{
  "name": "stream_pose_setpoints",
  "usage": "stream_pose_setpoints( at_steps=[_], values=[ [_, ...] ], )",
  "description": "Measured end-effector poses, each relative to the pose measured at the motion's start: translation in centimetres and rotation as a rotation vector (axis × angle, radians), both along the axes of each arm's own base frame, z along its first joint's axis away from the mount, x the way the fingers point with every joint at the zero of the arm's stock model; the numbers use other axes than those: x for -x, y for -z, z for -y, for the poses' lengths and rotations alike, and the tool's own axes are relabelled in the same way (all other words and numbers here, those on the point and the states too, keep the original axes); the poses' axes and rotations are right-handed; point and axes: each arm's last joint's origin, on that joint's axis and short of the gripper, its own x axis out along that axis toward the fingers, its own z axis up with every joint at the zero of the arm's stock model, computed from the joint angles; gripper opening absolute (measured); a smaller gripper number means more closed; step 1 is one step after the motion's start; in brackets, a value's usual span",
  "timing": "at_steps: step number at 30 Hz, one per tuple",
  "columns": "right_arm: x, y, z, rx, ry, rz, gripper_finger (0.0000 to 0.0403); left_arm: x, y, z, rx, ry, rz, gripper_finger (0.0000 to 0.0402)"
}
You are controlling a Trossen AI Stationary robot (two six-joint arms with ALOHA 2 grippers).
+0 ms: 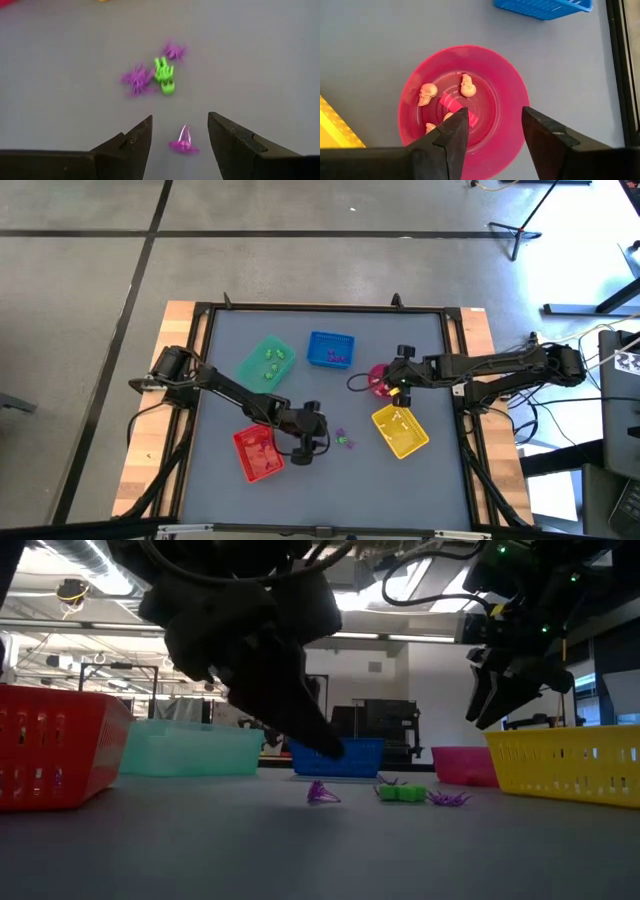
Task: Sort Halloween decoration
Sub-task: Put the purple witch hat toy into the orange bin
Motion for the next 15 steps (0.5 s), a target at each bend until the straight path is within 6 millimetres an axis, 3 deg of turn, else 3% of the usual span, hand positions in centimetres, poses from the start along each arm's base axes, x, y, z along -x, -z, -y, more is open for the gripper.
stream_pose_setpoints(
  at_steps=[15],
  values=[
    [0.0, 0.0, 0.0, 0.0, 0.0, 0.0, 0.0183, 0.6, 0.3, 1.4, 0.036, -0.103, -0.036, 0.0176]
  ],
)
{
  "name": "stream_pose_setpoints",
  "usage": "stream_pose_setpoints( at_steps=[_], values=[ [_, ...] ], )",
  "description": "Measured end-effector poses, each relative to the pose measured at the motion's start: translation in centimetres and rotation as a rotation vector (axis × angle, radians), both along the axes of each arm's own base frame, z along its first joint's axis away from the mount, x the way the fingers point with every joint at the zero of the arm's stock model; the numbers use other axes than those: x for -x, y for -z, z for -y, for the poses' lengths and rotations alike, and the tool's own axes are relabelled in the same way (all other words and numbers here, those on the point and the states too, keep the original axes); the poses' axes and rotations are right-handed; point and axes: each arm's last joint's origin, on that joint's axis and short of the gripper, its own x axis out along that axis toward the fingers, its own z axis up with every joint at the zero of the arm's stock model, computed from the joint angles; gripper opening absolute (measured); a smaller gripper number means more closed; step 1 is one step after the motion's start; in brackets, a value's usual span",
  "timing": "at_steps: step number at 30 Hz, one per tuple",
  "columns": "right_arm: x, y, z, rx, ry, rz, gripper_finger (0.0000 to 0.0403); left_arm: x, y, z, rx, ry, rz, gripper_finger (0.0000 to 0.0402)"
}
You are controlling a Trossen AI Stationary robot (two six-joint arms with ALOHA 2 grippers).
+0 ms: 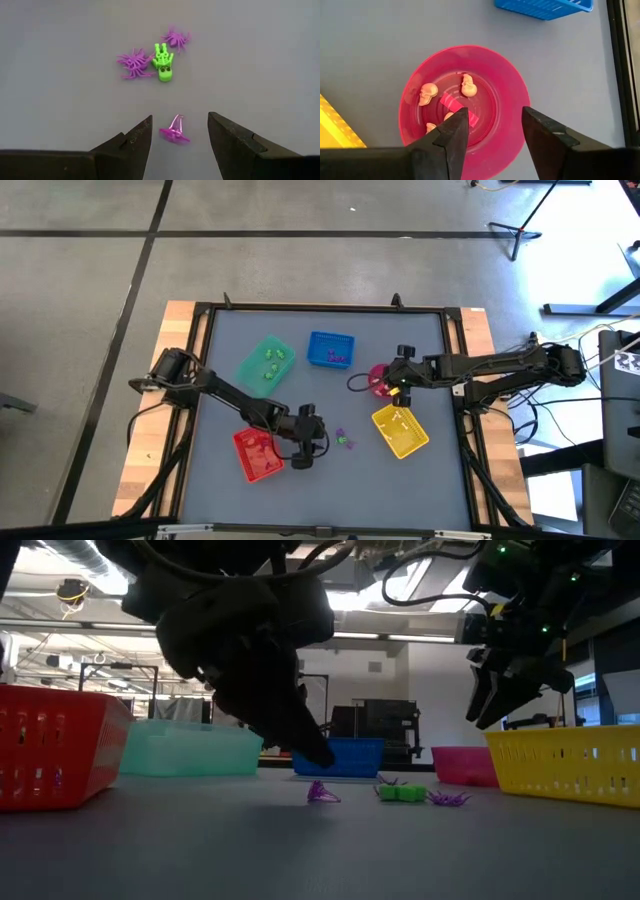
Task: Sort Halloween decoration
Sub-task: Put the purple witch hat toy into the orange bin
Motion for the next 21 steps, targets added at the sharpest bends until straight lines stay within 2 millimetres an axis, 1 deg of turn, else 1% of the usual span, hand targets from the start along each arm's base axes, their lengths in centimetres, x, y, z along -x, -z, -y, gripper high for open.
stream_pose_setpoints(
  at_steps=[6, 12, 16, 21],
  values=[
    [0.0, 0.0, 0.0, 0.0, 0.0, 0.0, 0.0183, 0.2, 0.7, 0.8, -0.046, -0.017, -0.005, 0.0176],
    [0.0, 0.0, 0.0, 0.0, 0.0, 0.001, 0.0183, 0.0, 1.3, 0.7, -0.052, -0.048, -0.009, 0.0176],
    [0.0, 0.0, 0.0, 0.0, 0.0, 0.001, 0.0183, 0.0, 2.0, 0.7, -0.055, -0.049, -0.027, 0.0176],
    [0.0, 0.0, 0.0, 0.0, -0.001, 0.001, 0.0183, 0.0, 2.3, 0.8, -0.058, -0.049, -0.031, 0.0176]
  ],
)
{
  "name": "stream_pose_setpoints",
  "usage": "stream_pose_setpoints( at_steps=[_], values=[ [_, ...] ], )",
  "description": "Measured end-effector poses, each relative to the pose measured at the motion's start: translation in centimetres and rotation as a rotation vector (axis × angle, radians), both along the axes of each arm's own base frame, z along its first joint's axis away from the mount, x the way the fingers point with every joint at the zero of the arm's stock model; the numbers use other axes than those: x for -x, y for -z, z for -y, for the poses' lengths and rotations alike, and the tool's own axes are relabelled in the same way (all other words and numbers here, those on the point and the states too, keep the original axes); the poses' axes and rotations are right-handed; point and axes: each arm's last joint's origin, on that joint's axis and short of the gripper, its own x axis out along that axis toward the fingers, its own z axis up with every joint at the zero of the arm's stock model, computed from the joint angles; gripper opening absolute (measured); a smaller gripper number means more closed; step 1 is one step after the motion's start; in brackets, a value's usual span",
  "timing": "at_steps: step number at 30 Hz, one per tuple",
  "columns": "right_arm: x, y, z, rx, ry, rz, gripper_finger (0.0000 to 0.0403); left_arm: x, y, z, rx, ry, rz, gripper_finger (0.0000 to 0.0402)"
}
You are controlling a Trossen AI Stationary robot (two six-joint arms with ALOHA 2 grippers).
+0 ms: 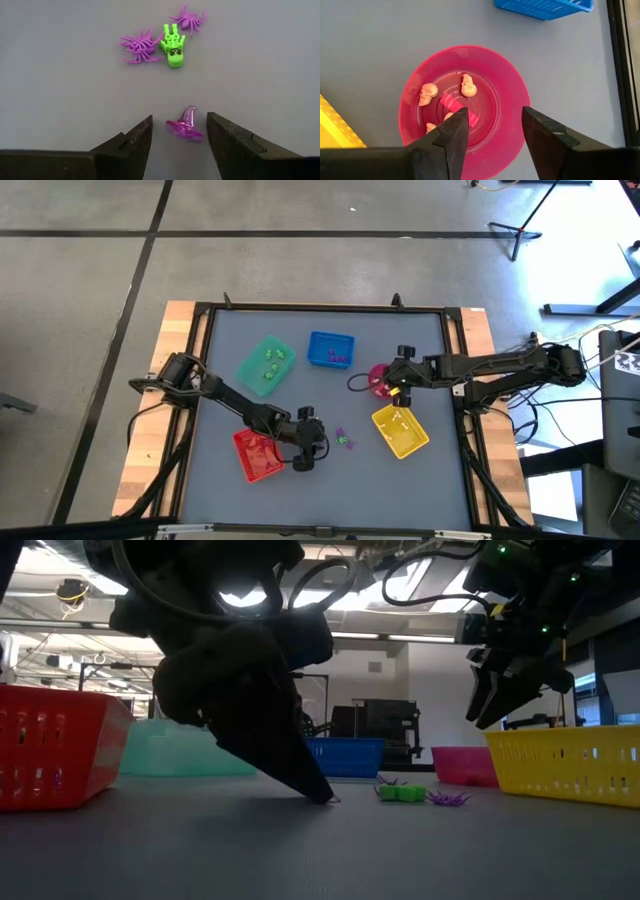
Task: Sort Halloween decoration
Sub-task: Put the purple witch hat toy into the orange bin
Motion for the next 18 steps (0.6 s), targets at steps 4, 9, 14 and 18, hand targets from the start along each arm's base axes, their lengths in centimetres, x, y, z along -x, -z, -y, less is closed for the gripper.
stream_pose_setpoints(
  at_steps=[4, 9, 14, 18],
  values=[
    [0.0, 0.0, 0.0, 0.0, 0.0, 0.0, 0.0183, 0.03, 0.06, -0.01, -0.004, 0.004, -0.007, 0.0173],
    [0.0, 0.0, 0.0, 0.0, 0.0, 0.0, 0.0183, 0.05, 0.11, -0.04, -0.005, 0.004, -0.011, 0.0159],
    [0.0, 0.0, 0.0, 0.0, 0.0, 0.0, 0.0183, 0.06, 0.13, -0.05, -0.007, 0.007, -0.014, 0.0146],
    [0.0, 0.0, 0.0, 0.0, 0.0, 0.0, 0.0183, 0.07, 0.15, -0.05, -0.007, 0.007, -0.016, 0.014]
  ],
)
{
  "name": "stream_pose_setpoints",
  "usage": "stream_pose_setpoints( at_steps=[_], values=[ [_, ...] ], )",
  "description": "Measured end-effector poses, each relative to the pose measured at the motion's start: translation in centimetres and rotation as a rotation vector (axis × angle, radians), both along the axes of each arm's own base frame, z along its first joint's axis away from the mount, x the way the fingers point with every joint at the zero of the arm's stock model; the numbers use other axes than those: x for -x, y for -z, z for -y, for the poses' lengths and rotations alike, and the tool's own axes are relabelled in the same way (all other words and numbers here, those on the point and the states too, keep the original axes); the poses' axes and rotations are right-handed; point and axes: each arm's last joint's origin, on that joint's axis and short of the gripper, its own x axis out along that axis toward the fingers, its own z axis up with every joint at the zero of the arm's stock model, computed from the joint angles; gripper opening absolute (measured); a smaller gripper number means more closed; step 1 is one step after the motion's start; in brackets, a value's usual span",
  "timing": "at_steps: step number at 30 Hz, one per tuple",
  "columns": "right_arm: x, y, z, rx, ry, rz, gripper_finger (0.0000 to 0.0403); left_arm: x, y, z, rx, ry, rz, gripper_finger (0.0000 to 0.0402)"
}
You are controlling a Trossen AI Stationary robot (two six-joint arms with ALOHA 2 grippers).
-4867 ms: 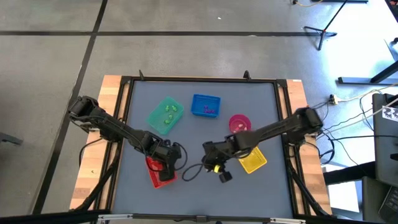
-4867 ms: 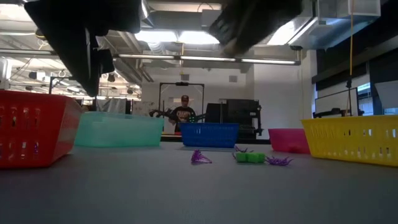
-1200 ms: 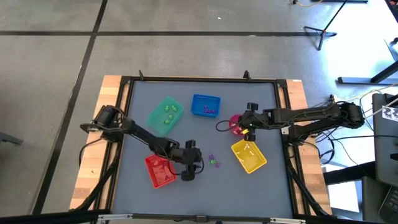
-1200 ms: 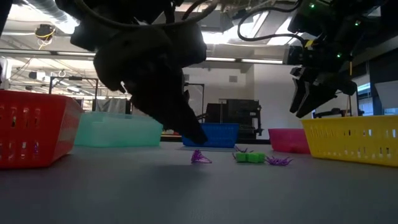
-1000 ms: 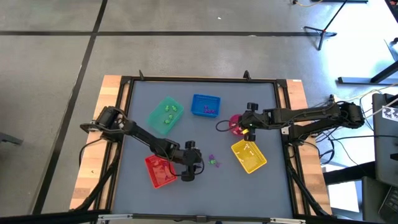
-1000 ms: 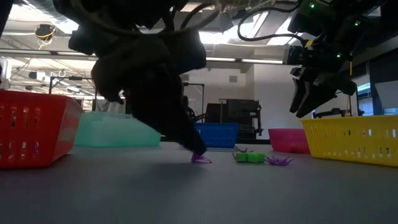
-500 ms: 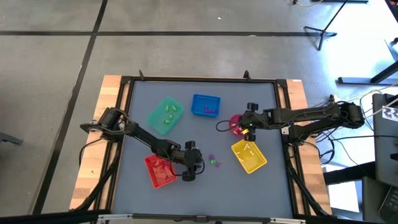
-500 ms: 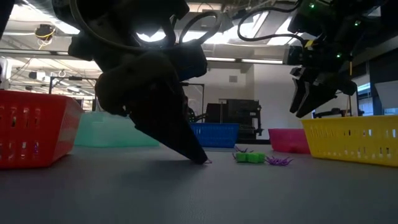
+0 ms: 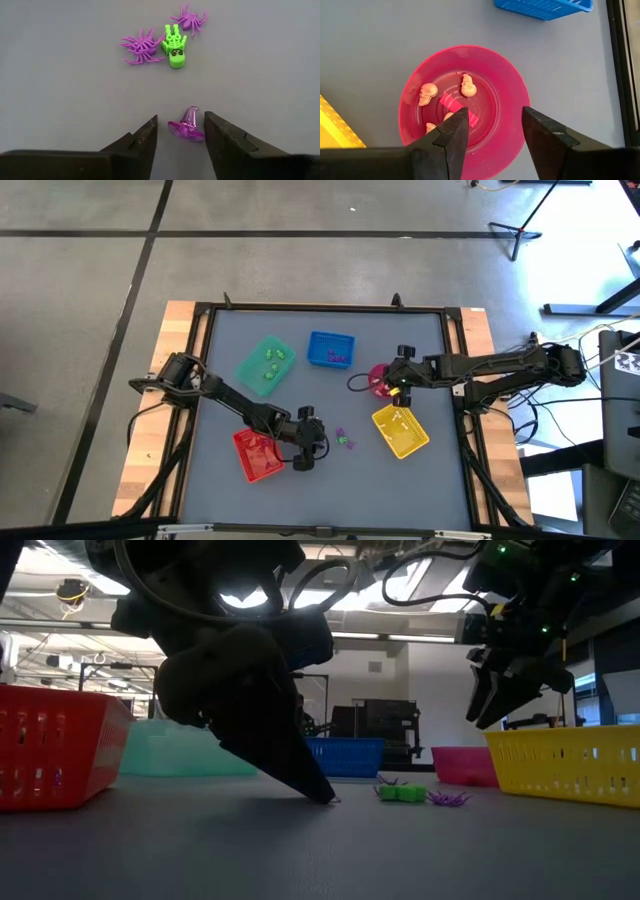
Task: Sort Halloween decoration
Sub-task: Put the purple witch hat toy into the orange bin
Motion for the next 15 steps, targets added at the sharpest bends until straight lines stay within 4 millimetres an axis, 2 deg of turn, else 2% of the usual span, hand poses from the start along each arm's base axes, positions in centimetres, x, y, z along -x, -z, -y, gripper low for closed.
stream_pose_setpoints(
  at_steps=[15],
  values=[
    [0.0, 0.0, 0.0, 0.0, 0.0, 0.0, 0.0183, 0.11, 0.11, -0.03, -0.003, 0.002, -0.016, 0.0131]
  ],
)
